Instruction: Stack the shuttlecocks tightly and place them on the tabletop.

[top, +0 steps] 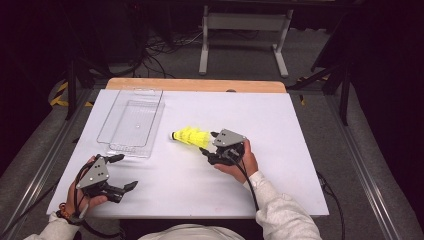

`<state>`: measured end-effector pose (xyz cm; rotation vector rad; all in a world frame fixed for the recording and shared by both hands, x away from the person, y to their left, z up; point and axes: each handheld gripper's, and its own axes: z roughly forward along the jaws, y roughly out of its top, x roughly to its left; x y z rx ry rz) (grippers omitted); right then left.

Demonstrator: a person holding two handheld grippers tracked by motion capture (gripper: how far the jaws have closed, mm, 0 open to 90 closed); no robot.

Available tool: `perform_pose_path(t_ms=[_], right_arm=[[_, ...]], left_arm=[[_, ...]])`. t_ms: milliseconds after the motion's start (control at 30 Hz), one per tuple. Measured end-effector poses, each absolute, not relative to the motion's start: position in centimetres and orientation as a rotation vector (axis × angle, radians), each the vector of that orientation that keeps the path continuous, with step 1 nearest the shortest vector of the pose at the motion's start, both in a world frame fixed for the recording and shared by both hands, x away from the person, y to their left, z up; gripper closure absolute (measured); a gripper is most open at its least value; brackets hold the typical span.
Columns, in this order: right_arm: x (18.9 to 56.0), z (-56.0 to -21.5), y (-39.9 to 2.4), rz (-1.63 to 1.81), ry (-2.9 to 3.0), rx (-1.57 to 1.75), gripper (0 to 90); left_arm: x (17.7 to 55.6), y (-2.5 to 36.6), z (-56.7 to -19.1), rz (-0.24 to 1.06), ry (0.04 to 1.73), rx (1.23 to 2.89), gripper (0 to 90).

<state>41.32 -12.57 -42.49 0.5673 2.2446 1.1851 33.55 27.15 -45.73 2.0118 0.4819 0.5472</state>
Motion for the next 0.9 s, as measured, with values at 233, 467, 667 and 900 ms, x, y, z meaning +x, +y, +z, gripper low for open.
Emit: perform_pose_path(t_ms=[233, 467, 667, 900], right_arm=[[40.7, -42.1, -13.4, 1.182, 2.199, 0.565, 25.2], [40.1, -41.7, -14.3, 1.189, 2.173, 0.577, 21.9], [39.4, -41.9, -15.1, 1.171, 2.167, 0.590, 20.3], [38.2, -42.2, -16.3, 1.157, 2.148, 0.581, 18.8]], left_arm=[[33.5, 27.1, -45.7, 0.546, 0.481, 2.008, 4.9], [33.4, 27.2, -45.6, 0.548, 0.479, 2.007, 4.9], [33.4, 27.1, -45.7, 0.552, 0.476, 2.009, 4.9], [33.4, 27.1, -45.7, 0.553, 0.474, 2.012, 5.0]])
